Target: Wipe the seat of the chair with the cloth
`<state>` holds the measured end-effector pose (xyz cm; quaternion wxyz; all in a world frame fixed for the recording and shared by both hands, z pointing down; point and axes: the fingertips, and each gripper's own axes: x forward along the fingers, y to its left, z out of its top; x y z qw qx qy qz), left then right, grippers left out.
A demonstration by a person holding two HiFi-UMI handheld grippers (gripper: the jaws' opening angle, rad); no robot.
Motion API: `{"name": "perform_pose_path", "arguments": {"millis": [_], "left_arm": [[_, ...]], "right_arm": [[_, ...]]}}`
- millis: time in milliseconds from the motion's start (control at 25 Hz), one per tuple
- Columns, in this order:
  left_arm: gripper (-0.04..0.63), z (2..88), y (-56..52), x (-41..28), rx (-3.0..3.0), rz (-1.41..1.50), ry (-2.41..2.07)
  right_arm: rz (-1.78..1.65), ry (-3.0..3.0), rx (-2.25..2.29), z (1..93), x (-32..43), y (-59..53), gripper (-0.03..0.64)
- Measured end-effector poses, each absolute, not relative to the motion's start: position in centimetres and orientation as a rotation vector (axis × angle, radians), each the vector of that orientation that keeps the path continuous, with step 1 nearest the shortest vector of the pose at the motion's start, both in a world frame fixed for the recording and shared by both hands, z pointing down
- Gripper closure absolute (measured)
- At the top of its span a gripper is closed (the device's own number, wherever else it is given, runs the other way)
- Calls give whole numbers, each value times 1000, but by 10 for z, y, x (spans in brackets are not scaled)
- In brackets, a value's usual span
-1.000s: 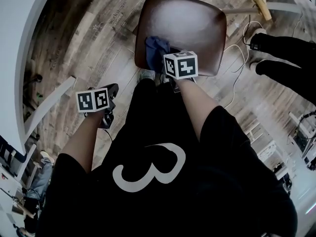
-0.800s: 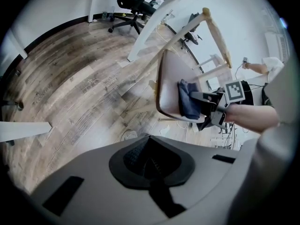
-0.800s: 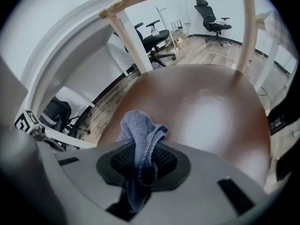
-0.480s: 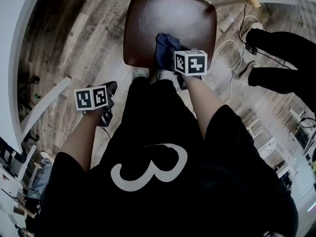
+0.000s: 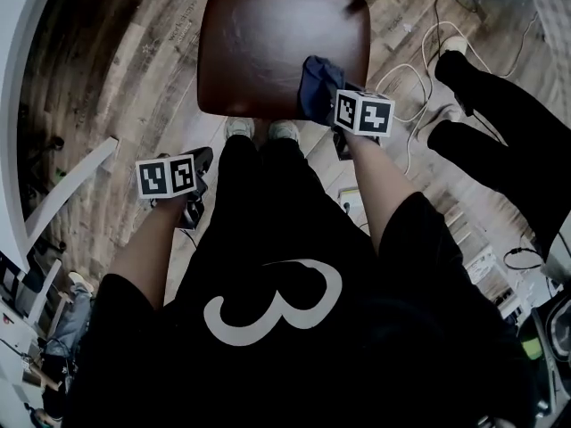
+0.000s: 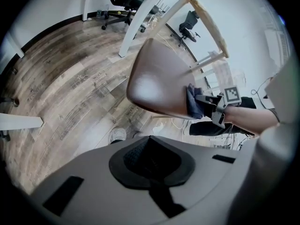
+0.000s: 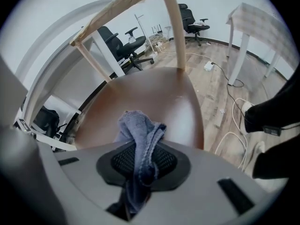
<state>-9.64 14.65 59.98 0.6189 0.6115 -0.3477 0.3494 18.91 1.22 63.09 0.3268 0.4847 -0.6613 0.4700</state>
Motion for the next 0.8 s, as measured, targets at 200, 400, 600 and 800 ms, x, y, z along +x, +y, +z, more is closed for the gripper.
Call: {"name": "perform_pose_path", "arguments": {"millis": [200,400,600,800], "left_arm": [[583,596,147,-67,1412,792,-807],[583,589,155,-44,1418,772,-809],[583,581,155,-31,1428,735,-835],[583,555,143,-16,1460,632,-858]], "right_arm": [[1211,-1727,1279,631,227,18,546],[1213,-1700,1306,630,259,27,546],[1263,-1657,1329,630,282,38,549],[1258,-1795,1335,594,273,33,549]]}}
